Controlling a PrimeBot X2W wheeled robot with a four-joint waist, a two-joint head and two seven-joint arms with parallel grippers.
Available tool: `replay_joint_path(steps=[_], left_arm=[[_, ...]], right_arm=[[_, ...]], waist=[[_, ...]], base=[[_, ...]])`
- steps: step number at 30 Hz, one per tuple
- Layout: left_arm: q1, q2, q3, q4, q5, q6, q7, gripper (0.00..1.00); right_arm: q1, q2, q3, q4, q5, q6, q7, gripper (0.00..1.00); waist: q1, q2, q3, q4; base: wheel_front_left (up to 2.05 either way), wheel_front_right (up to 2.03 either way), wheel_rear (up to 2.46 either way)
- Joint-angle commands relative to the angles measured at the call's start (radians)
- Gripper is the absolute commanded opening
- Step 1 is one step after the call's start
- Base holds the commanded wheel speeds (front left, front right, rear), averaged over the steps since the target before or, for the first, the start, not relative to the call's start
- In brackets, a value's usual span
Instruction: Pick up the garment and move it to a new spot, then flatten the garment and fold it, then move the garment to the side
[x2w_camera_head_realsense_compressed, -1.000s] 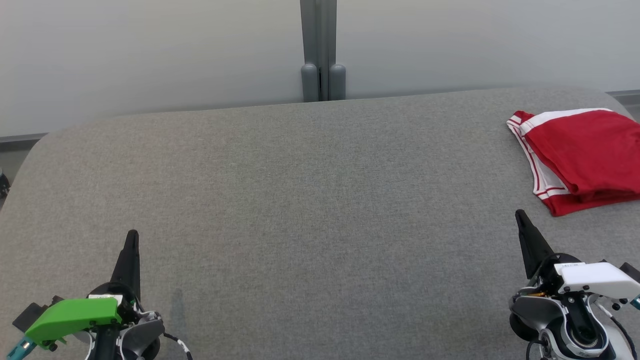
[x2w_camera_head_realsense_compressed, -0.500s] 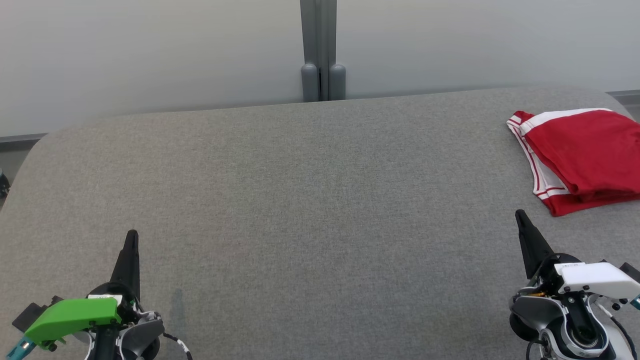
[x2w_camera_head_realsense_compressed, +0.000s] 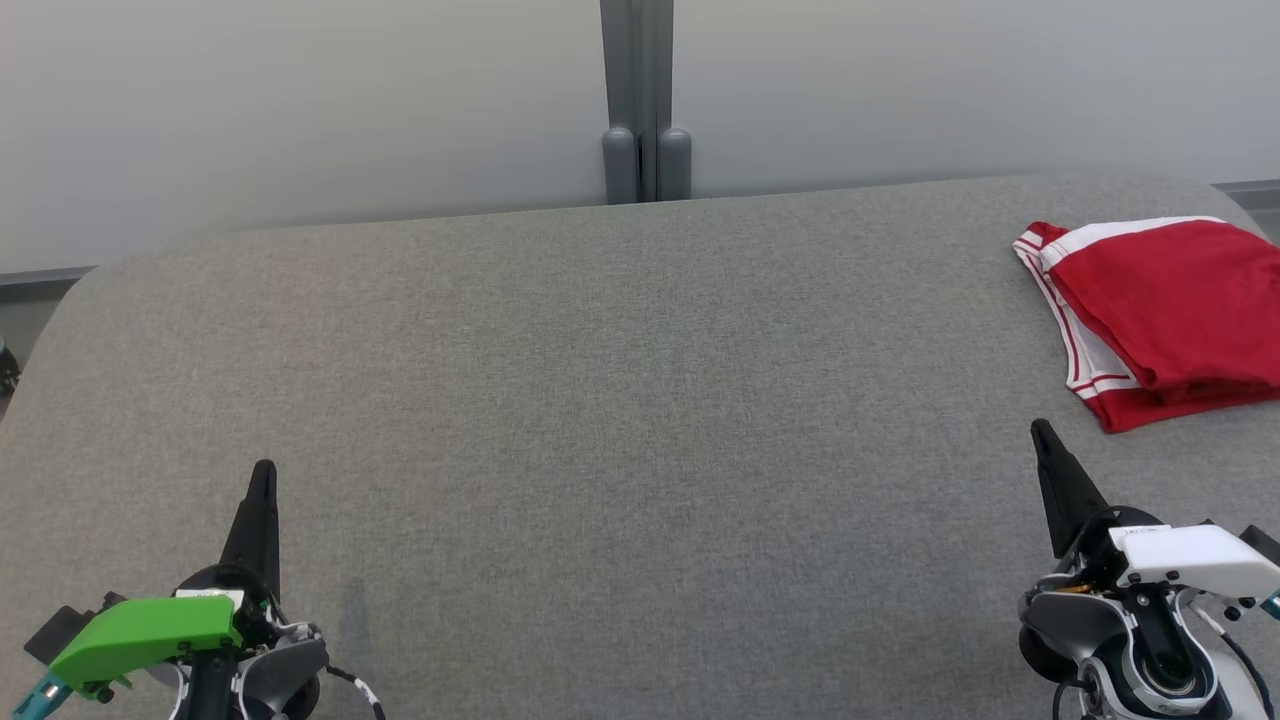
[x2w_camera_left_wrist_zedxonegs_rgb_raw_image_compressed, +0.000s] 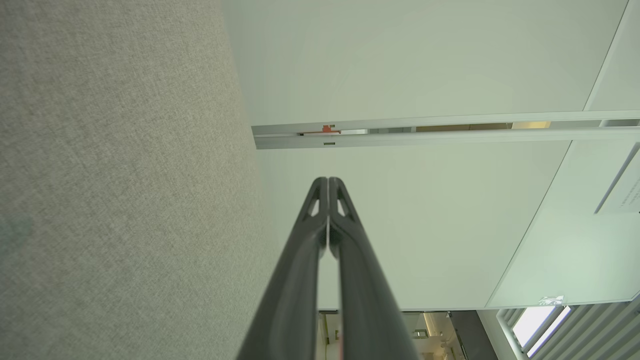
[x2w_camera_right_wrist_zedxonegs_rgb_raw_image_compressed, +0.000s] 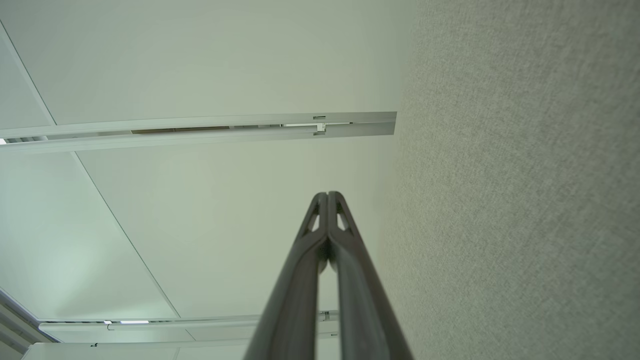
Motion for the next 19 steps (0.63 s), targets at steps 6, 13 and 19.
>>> replay_joint_path(steps=[6, 13, 19], left_arm=[[-0.017, -0.002, 0.004, 0.001, 0.009, -0.006, 0.005, 0.00], [-0.017, -0.003, 0.007, 0.001, 0.009, -0.006, 0.007, 0.00], [-0.018, -0.004, 0.008, 0.001, 0.009, -0.006, 0.006, 0.00]], right_arm=[[-0.006, 0.000, -0.002, 0.002, -0.002, 0.001, 0.004, 0.00], [-0.006, 0.000, -0.003, 0.002, -0.002, 0.001, 0.004, 0.00], [-0.006, 0.000, -0.003, 0.002, -0.003, 0.001, 0.004, 0.00]], waist=[[0.0000, -0.0001, 0.000, 0.000], [0.0000, -0.0001, 0.000, 0.000], [0.0000, -0.0001, 0.000, 0.000]], base=[[0.00, 0.00, 0.00], [0.00, 0.00, 0.00], [0.00, 0.00, 0.00]])
